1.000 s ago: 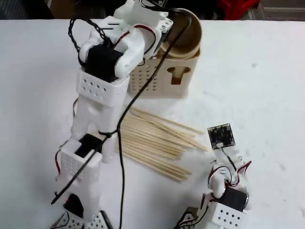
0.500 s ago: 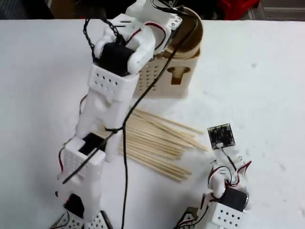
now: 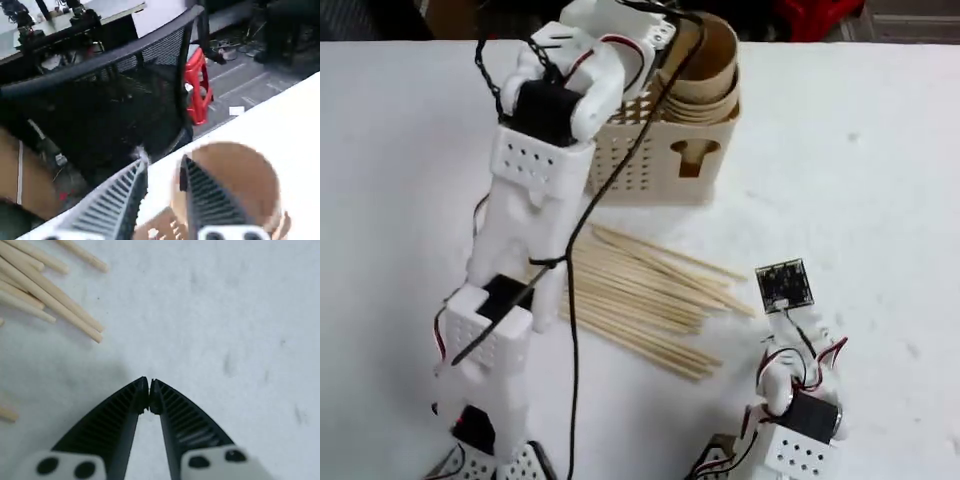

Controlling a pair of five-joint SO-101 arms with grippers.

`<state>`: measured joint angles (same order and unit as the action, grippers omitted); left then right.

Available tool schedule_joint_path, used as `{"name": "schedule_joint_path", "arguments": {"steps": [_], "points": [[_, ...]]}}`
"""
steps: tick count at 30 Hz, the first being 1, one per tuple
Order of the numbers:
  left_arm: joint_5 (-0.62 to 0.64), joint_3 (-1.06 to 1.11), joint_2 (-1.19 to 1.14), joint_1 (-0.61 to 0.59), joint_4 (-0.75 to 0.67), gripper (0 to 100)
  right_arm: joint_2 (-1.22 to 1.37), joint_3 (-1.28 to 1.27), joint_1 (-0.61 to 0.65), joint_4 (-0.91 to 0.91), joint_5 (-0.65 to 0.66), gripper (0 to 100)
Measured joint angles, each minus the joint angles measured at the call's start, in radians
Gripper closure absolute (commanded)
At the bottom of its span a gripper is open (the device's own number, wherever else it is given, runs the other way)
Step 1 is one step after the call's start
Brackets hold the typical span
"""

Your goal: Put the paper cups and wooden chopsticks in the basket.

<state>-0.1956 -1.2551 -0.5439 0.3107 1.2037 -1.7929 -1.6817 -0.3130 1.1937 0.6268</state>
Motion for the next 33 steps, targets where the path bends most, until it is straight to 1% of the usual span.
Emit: {"name": "schedule_joint_path", "arguments": {"steps": [8, 15, 20, 24, 26, 29, 31, 33], "points": [[0.0, 0.006, -0.008, 0.0, 0.023, 88, 0.0, 0.0, 0.0, 0.0, 0.0, 97.8], [0.0, 0.094, -0.12, 0.003, 0.031, 88, 0.0, 0.0, 0.0, 0.0, 0.0, 97.8], [0.003, 0.091, -0.172, 0.008, 0.075, 87, 0.0, 0.0, 0.0, 0.0, 0.0, 97.8], [0.003, 0.081, -0.221, 0.009, 0.077, 88, 0.0, 0.0, 0.0, 0.0, 0.0, 97.8], [-0.014, 0.08, -0.247, 0.011, 0.075, 88, 0.0, 0.0, 0.0, 0.0, 0.0, 97.8], [-0.074, 0.04, -0.258, 0.011, 0.087, 87, 0.0, 0.0, 0.0, 0.0, 0.0, 97.8], [-0.1, -0.008, -0.264, 0.011, 0.118, 87, 0.0, 0.0, 0.0, 0.0, 0.0, 97.8], [-0.114, -0.081, -0.267, 0.006, 0.181, 87, 0.0, 0.0, 0.0, 0.0, 0.0, 97.8]]}}
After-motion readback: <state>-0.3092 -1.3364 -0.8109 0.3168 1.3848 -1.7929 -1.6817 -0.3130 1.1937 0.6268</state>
